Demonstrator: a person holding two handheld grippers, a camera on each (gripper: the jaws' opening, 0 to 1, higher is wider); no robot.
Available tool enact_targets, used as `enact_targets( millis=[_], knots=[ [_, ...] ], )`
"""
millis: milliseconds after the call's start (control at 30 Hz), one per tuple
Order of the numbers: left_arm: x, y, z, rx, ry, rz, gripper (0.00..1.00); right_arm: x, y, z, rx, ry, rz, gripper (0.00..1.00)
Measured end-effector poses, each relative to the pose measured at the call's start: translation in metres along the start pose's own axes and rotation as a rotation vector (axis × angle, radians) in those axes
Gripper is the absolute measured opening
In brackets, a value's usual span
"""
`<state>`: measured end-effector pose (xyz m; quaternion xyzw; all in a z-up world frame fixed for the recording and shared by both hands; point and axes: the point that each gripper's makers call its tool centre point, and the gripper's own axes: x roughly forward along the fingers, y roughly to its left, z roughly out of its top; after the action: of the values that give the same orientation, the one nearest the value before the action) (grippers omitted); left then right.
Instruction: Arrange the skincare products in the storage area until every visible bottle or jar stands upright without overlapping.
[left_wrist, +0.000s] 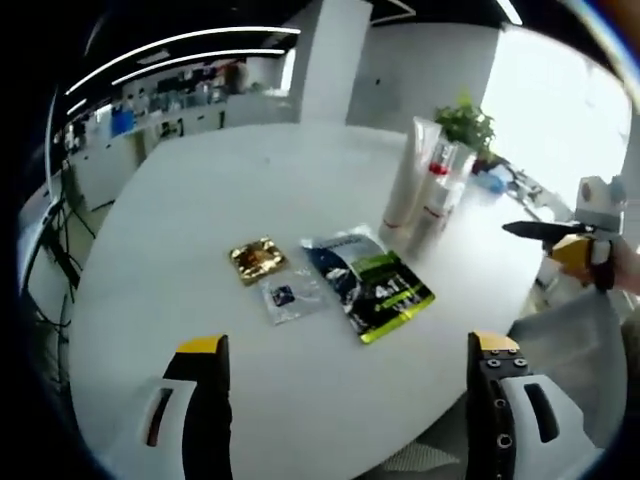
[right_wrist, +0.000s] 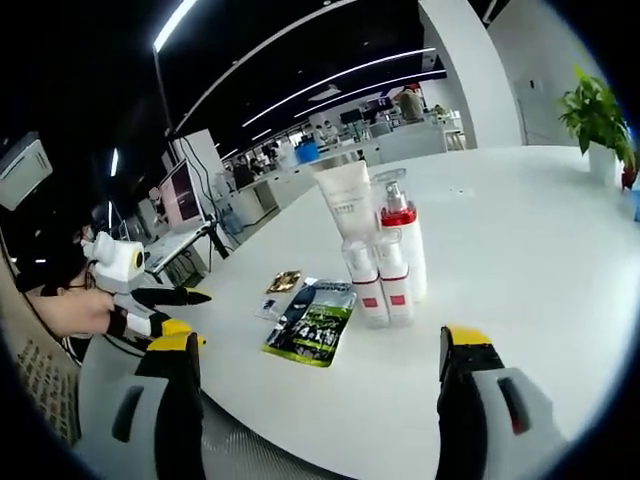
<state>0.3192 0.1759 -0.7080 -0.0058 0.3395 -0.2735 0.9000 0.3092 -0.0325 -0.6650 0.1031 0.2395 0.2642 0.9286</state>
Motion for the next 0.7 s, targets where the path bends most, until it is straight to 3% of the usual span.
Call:
enact_targets(
  millis=[300,433,700],
  knots=[
    [-0.0076,-0.0013,-0.0019,-0.016,-0.017,0.01,0.97,0.002,0.0087,-0.0051,-0.041,0.024,0.032,1.0],
    [-0.0088,-0.0045,-0.004,-0.056,-0.01,0.002,0.97,0.0016,0.008,-0.0054,-0.043,0.024,0.029,1.0],
    [-0.0043,-0.0022,-0.0027,-0.047,0.009,0.021,0.97,0.0015,0.0068,-0.0071,-0.036,0.029,0.024,1.0]
  ],
)
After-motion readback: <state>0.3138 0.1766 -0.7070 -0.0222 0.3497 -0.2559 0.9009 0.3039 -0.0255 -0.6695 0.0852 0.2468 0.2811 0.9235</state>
